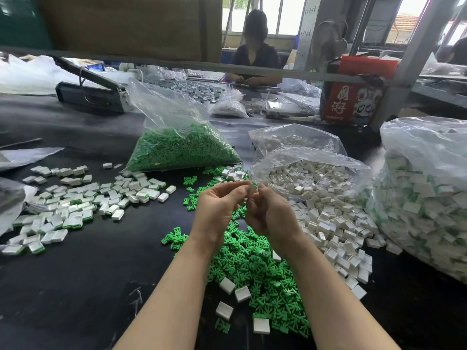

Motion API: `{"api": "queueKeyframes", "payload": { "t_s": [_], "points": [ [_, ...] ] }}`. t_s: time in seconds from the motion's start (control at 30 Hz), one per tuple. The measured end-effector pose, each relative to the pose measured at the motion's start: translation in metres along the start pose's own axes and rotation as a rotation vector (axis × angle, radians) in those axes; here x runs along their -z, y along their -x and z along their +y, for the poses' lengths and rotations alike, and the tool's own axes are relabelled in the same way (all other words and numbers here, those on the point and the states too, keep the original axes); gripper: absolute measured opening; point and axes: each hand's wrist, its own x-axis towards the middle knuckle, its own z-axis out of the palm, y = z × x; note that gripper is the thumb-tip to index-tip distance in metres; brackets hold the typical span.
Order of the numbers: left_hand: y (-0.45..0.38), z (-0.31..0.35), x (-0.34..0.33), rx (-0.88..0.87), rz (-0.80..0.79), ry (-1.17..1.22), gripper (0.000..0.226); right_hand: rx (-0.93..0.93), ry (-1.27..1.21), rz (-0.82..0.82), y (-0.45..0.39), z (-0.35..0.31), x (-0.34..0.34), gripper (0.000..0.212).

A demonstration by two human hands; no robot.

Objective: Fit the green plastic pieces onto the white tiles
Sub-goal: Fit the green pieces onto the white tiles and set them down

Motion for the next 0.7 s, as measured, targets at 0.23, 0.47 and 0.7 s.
{"api": "queueKeyframes", "payload": {
  "t_s": [0.23, 0.47, 0.7],
  "points": [
    [-0.014, 0.006, 0.033, 0.066, 0.267, -0.031, 0.007, 0.022, 0.377, 0.233, 0.0, -0.003, 0.012, 0.045],
    [-0.031, 0.01, 0.102, 0.236, 0.756, 0.257, 0.019, 0.069, 1.063, 0.337, -0.004, 0.003, 0.03, 0.025],
    [-0.034, 0.012, 0.116, 0.245, 0.878, 0.435, 0.009, -0.019, 1.545, 0.502, -0.002, 0.003, 0.043, 0.016]
  ]
}}
